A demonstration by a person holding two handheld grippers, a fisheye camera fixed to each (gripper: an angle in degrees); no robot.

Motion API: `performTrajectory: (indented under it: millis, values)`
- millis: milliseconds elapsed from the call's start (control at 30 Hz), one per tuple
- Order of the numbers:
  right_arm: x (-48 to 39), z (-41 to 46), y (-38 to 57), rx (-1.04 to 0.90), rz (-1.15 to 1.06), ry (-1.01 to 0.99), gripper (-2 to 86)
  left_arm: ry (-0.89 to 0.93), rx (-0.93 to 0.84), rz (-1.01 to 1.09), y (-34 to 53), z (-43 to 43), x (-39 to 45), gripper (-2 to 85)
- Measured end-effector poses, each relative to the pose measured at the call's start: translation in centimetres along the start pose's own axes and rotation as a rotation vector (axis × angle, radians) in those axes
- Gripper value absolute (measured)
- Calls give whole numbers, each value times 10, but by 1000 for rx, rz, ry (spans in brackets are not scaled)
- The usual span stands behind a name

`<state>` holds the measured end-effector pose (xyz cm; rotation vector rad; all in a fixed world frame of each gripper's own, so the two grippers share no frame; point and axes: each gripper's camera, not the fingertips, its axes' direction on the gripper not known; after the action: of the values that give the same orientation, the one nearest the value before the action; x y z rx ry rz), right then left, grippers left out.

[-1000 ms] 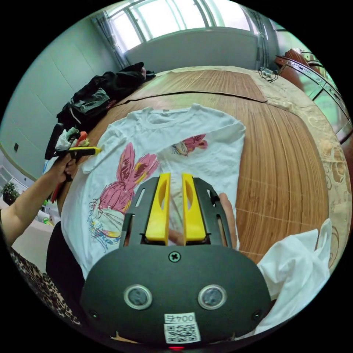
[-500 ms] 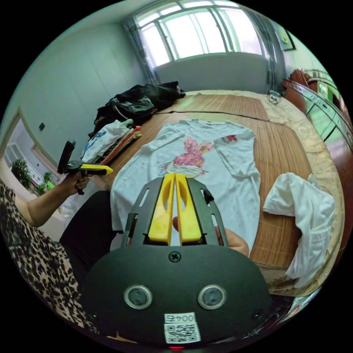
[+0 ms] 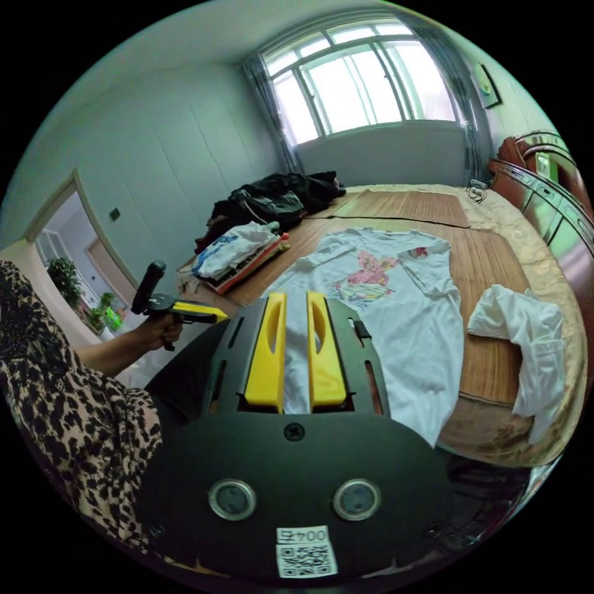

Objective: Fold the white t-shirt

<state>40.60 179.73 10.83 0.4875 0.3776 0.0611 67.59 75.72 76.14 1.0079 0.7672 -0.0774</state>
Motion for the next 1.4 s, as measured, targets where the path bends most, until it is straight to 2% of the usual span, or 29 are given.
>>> performTrajectory:
  millis: [100,233,367,433,500,533,567,633,733,867,933,1033,1167,1233,1333,1367,1400]
  values:
    - [-9,-16,18,100,-15,85,36,25,19,-6,7,0,5,1]
    - [-23,-28,27,9,-36,82,-3,38,23,-18,16,4,8,1]
    - [-28,-43,45,100,-110,124,-7,48,13,-27,25,9,10,1]
    - [-11,-43,49,63,-62,20,-7,51,8,-28,27,11,11,1]
    - [11,-49,60,121,24,-98,-8,45,-1,-25,28,14,12,1]
    - [26,-55,67,147,33,-218,-8,36,-7,-23,29,16,12,1]
    - [39,-65,76,207,26,-327,-8,30,-12,-22,30,17,12,1]
    - [52,-87,91,325,48,-352,-8,13,-23,-21,31,19,12,1]
    - [43,-124,102,400,39,-115,-8,14,-60,-40,35,27,5,2]
    - [9,-151,98,386,-86,225,-4,39,-100,-60,38,37,-10,4]
    - [7,-150,93,344,-103,244,1,64,-113,-51,37,43,-16,6]
    - [25,-142,91,360,-103,69,25,60,-146,-44,33,56,-28,16]
    - [59,-130,92,361,-105,-258,1,2,-191,-8,24,77,-49,35]
    - [65,-127,91,367,-106,-243,3,-6,-213,17,22,87,-60,48]
    - [72,-124,85,377,-101,-198,34,42,-337,77,23,120,-80,87]
    - [77,-123,81,381,-84,-214,105,54,-360,81,24,126,-84,97]
    - [80,-122,78,378,-75,-235,140,78,-398,77,25,138,-93,116]
